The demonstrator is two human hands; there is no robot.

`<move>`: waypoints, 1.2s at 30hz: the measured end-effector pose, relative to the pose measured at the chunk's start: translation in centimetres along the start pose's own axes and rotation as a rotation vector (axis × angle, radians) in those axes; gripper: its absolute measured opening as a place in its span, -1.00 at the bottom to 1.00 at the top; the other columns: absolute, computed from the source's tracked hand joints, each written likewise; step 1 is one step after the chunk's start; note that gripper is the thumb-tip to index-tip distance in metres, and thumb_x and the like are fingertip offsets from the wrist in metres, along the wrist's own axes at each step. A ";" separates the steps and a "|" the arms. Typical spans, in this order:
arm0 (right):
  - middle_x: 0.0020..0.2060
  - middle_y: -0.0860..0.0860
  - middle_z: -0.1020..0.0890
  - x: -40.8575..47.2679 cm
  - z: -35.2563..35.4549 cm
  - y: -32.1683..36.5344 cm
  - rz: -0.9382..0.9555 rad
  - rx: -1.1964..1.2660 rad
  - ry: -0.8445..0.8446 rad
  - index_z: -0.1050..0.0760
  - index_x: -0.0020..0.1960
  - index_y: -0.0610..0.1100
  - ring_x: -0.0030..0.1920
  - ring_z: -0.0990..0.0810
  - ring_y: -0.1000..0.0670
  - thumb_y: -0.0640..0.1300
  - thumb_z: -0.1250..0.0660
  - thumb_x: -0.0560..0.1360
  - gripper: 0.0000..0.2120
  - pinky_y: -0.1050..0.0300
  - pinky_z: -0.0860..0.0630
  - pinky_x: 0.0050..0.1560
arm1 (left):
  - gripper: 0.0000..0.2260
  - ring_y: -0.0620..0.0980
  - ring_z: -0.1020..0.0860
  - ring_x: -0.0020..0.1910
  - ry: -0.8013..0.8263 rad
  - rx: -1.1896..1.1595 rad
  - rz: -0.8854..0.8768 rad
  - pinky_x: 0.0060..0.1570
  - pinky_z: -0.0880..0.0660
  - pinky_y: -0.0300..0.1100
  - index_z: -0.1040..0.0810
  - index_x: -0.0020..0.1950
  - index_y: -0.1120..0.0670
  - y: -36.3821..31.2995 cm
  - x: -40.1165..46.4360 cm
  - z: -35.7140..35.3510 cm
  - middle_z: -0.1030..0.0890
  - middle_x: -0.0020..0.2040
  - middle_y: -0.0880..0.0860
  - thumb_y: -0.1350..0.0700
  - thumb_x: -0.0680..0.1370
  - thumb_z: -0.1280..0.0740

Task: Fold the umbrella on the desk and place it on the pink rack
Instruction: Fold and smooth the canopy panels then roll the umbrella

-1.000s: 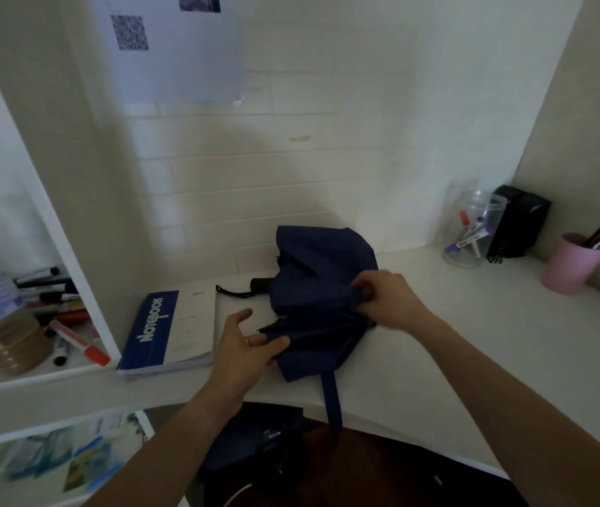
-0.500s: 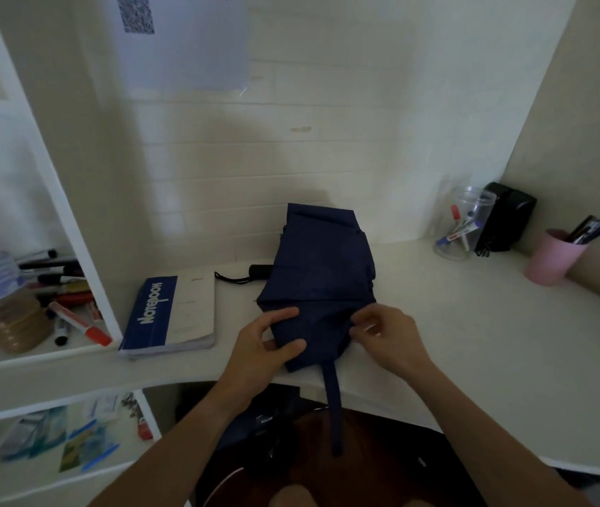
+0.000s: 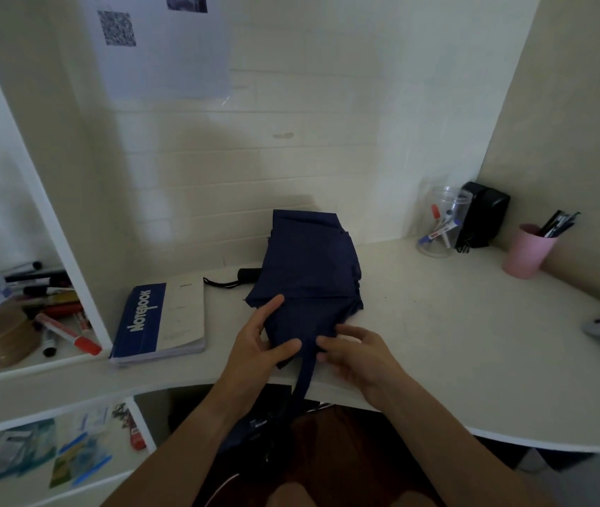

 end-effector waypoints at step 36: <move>0.33 -0.02 -0.51 7.0 0.7 4.6 0.665 -1.454 0.095 -0.45 0.38 -0.03 0.34 -0.43 -0.07 0.02 -0.28 0.57 -0.61 0.07 -0.42 0.29 | -0.36 0.09 -0.32 0.49 0.403 1.498 -0.136 0.50 -0.22 -0.02 -0.12 0.63 -0.14 4.1 6.5 1.1 -0.32 0.58 0.06 -0.34 0.58 0.05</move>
Point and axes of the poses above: each hand's wrist, its own x-axis towards the middle knuckle, its own z-axis out of the back of the hand, y = z × x, the point moved 8 cm from there along x, towards the middle knuckle
